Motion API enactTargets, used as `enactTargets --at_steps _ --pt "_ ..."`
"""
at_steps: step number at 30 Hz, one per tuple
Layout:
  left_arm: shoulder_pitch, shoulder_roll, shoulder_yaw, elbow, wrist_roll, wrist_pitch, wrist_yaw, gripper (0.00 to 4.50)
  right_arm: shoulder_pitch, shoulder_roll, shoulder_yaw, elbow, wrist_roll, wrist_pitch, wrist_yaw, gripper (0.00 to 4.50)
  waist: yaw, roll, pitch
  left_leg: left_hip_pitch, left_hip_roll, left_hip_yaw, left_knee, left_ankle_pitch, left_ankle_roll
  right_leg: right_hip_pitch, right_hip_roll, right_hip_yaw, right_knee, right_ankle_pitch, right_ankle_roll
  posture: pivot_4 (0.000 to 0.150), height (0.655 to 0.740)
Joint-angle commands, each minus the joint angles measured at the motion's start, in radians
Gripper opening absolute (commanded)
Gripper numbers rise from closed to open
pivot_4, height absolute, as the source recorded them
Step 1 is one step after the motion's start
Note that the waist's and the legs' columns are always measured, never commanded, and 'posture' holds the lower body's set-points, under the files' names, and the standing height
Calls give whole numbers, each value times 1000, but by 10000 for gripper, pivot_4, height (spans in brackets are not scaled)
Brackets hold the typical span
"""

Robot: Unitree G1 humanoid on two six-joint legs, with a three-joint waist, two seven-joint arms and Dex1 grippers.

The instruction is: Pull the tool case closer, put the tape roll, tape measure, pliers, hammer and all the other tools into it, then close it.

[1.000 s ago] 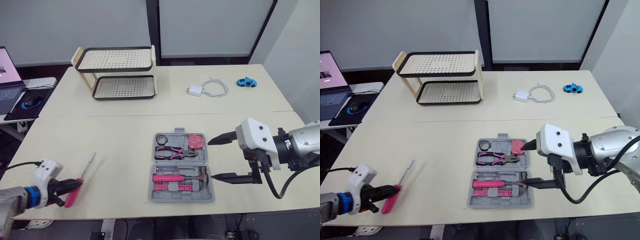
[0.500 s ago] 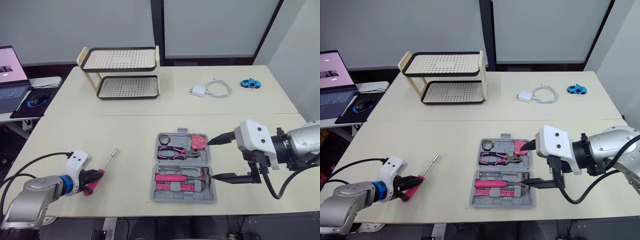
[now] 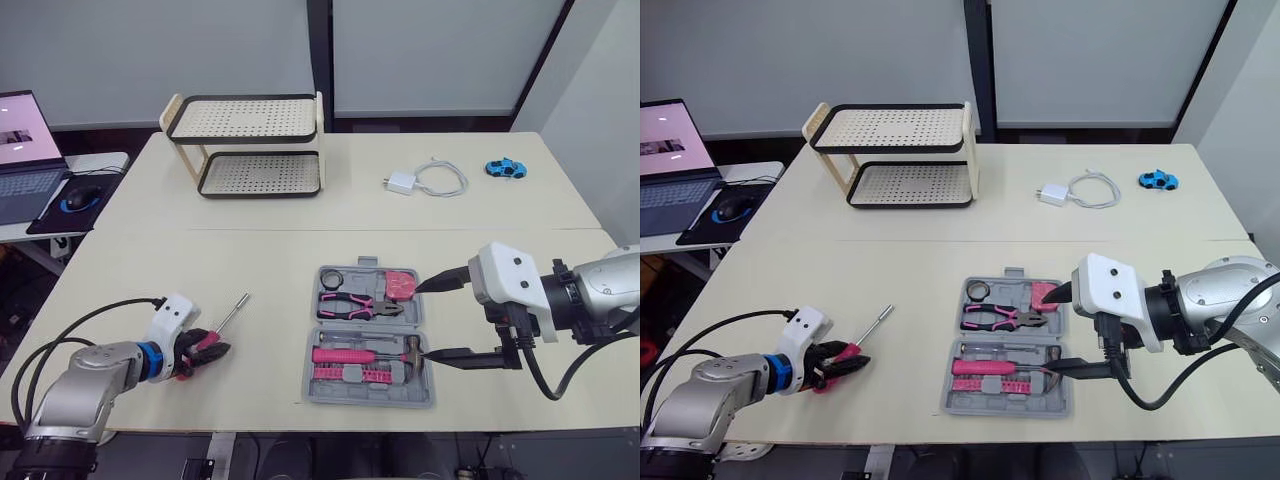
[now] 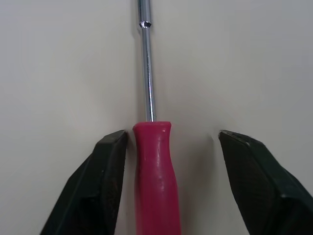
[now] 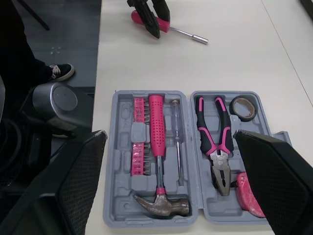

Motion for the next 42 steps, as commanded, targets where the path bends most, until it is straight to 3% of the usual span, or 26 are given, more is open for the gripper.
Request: enactTargets --at_steps 1,2,18,29,42 --pt "39 48 54 1 -14 -28 -37 42342 1 -6 -37 -26 11 -2 -19 45000 -1 -1 0 0 0 0 0 0 0 0 0 0 0 0 0 1500 7400" --pt "52 63 66 1 -18 -42 -54 44637 2 -3 -38 -28 13 -2 -24 45000 -3 -1 1 0 1 0 0 0 0 0 0 0 0 0 0 1500 7400" --pt "182 58 239 88 -70 -279 -139 44637 8 63 -28 -47 24 -21 -74 45000 -20 -3 2 -1 1 0 -2 -1 0 0 0 0 -4 0 0 1500 7400" --pt "123 -32 161 89 -33 -289 -45 44637 6 70 -20 -55 22 -17 -78 45000 -20 -4 2 -1 1 0 -1 -1 0 0 0 0 -4 0 0 1500 7400" --pt "65 -44 77 111 17 -252 14 44637 3 66 -17 -56 21 -10 -82 45000 -20 -4 2 -1 1 0 -2 -1 0 0 0 0 -4 0 0 1500 7400"
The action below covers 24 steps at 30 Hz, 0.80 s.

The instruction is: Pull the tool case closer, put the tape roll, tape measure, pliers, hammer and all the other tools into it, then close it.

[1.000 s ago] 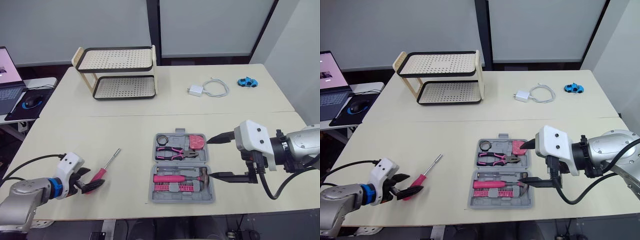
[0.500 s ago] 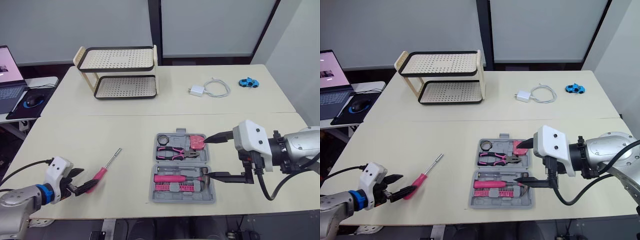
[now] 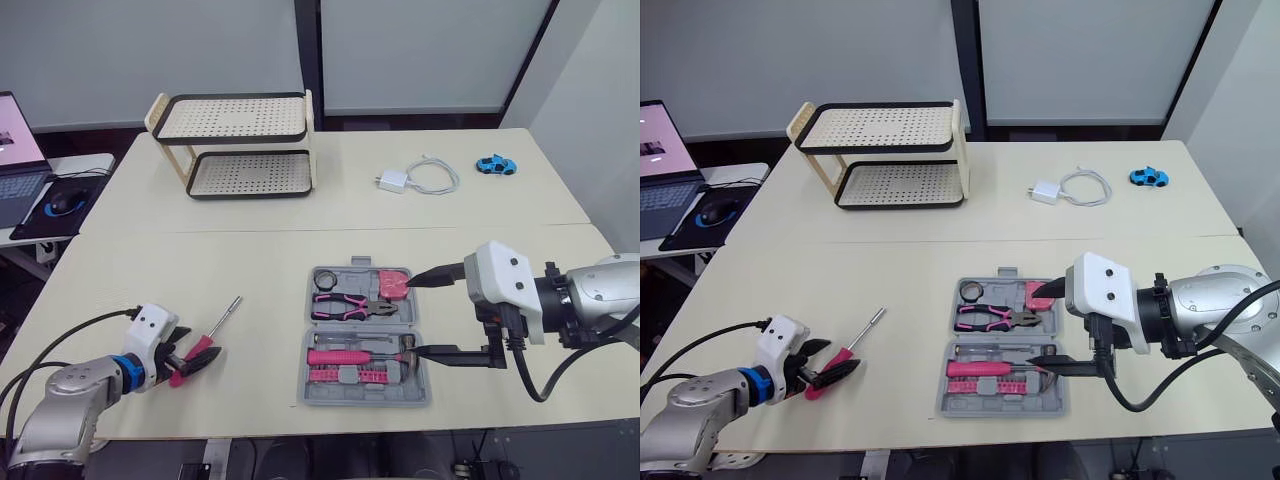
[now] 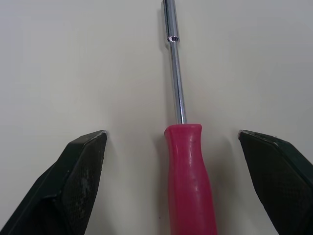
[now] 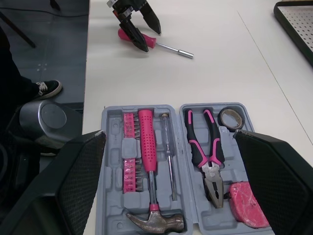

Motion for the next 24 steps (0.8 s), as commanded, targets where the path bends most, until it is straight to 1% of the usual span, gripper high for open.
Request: enactTargets --at_steps 1,4,7,17,18,21,24 --pt "-7 2 -17 22 19 -16 2 44637 -13 -4 -8 -24 10 -4 -9 45000 0 0 0 0 0 0 0 0 0 0 0 0 0 0 0 1500 7400" --pt "-7 -7 -26 31 25 -18 4 44637 -13 -3 -8 -24 10 -5 -12 45000 0 0 0 0 0 0 0 0 0 0 0 0 0 0 0 1500 7400" --pt "-6 -10 -28 30 25 -7 12 38551 -15 -3 -8 -23 12 -5 -14 45000 0 0 0 0 0 0 0 0 0 0 0 0 0 0 0 1500 7400" --pt "2 -7 -33 26 19 -22 -10 8555 -18 -3 -8 -17 7 -6 -15 45000 0 0 0 0 0 0 0 0 0 0 0 0 0 0 0 1500 7400" --pt "1 -6 -30 25 17 -26 -13 6864 -17 -3 -8 -17 7 -6 -16 45000 0 0 0 0 0 0 0 0 0 0 0 0 0 0 0 1500 7400" --pt "1 10 -15 18 12 -43 -31 7080 -4 -6 -14 -16 0 -12 -15 45000 0 0 0 0 0 0 0 0 0 0 0 0 0 0 0 1500 7400" --pt "12 49 12 -26 0 -68 -77 7080 22 -8 -30 -22 -12 -23 -19 45000 0 0 0 0 0 0 0 0 0 0 0 0 0 0 0 1500 7400"
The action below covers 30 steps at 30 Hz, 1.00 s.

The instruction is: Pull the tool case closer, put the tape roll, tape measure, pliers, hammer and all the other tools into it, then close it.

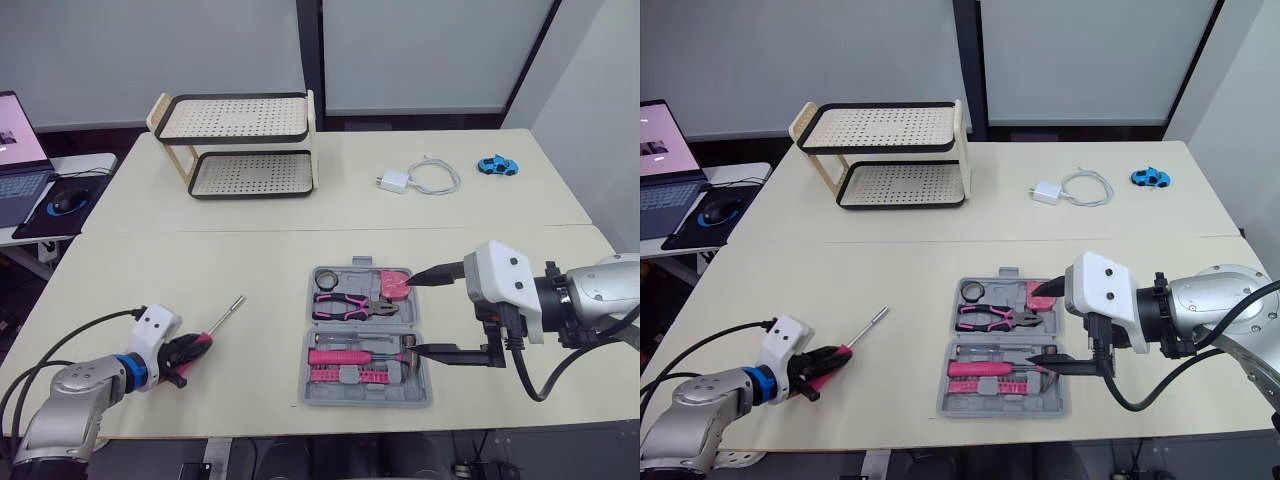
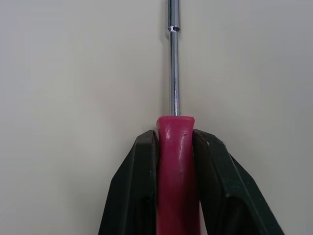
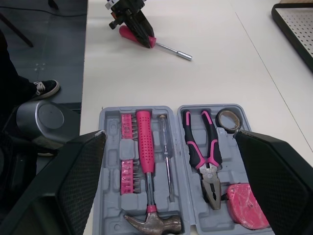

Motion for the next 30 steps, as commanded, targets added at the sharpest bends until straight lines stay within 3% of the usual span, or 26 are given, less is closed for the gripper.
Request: enactTargets --at_steps 1,6,13,20,30 --pt "21 62 39 -79 -27 -35 -68 7080 31 -9 -46 -22 -10 -30 -7 45000 0 0 0 0 0 0 0 0 0 0 0 0 0 0 0 1500 7400" --pt "43 157 53 -236 -73 -67 -203 7080 155 -25 -146 -29 -49 -90 19 45000 6 -2 1 -1 0 -1 0 0 0 0 0 0 0 0 0 1500 7400" --pt "-48 248 -99 -436 -73 -90 -352 7080 401 -99 -338 -39 -54 -104 162 45000 12 -1 2 -1 -1 2 0 0 0 1 0 0 -1 0 0 1500 7400" --pt "-184 191 -326 -550 6 -37 -318 7080 565 -114 -437 -56 -123 -142 236 45000 7 -1 2 0 0 5 0 0 0 3 2 0 -1 0 0 1500 7400" --pt "-306 95 -574 -639 154 91 -240 7080 655 -120 -471 -84 -165 -105 222 45000 3 -3 3 0 -1 4 2 0 0 4 3 0 -1 0 0 1500 7400"
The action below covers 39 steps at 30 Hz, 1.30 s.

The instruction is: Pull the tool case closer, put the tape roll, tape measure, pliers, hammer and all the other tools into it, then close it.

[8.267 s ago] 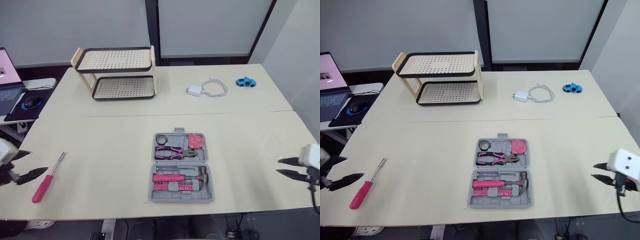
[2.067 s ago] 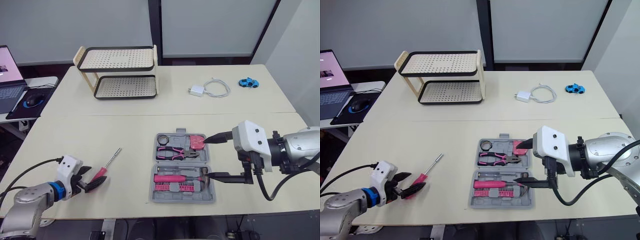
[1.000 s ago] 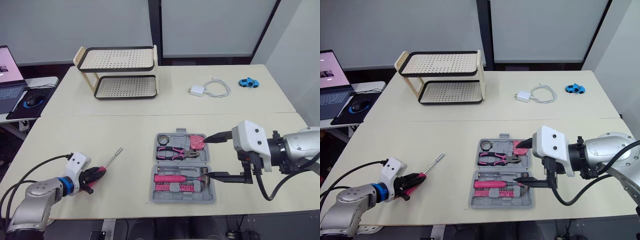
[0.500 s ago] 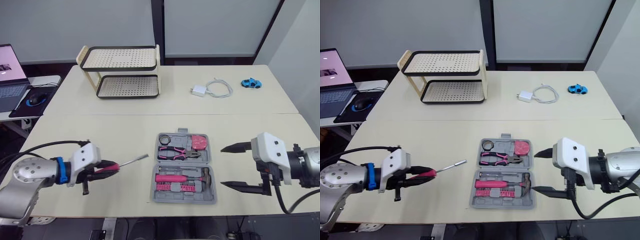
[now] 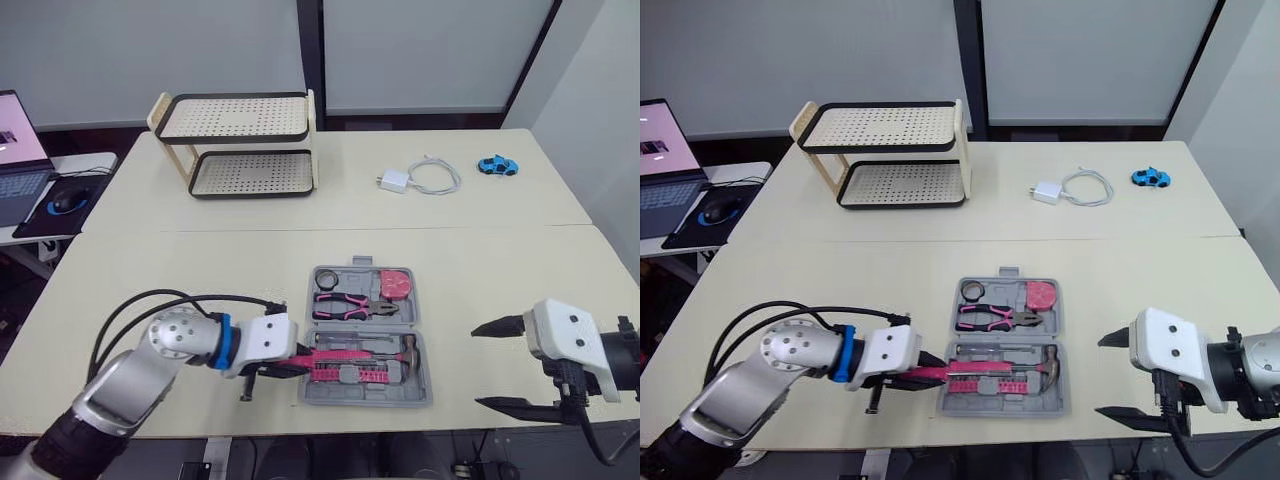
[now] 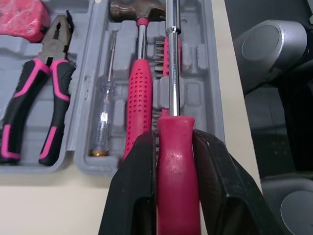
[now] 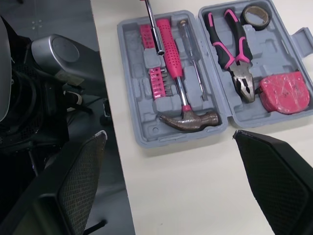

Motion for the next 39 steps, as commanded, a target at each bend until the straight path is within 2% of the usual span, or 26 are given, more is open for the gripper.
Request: enactTargets --at_steps 1,7,12,17,39 --pt "-34 -22 -68 -65 46 50 21 7080 6 -13 -25 -31 -10 19 -8 45000 0 0 0 0 0 0 0 0 0 0 0 0 0 0 0 1500 7400" --pt "-77 -72 -178 -138 91 188 58 7080 -8 -17 7 -46 -9 64 -56 45000 0 -1 0 0 0 0 0 0 0 0 0 0 0 0 0 1500 7400" --pt "-142 -159 -289 -157 143 303 113 7080 -27 -16 39 -63 -5 84 -92 45000 1 -2 1 0 0 -1 1 0 0 1 0 0 0 0 0 1500 7400" --pt "-162 -177 -351 -154 183 342 148 7080 -24 -16 45 -75 -4 89 -96 45000 0 -2 1 0 0 -1 1 0 0 1 1 0 0 0 0 1500 7400" --pt "-159 -171 -413 -147 214 407 192 7080 -29 -3 60 -83 8 92 -116 45000 3 -2 1 0 0 -1 1 0 0 1 0 0 0 0 0 1500 7400"
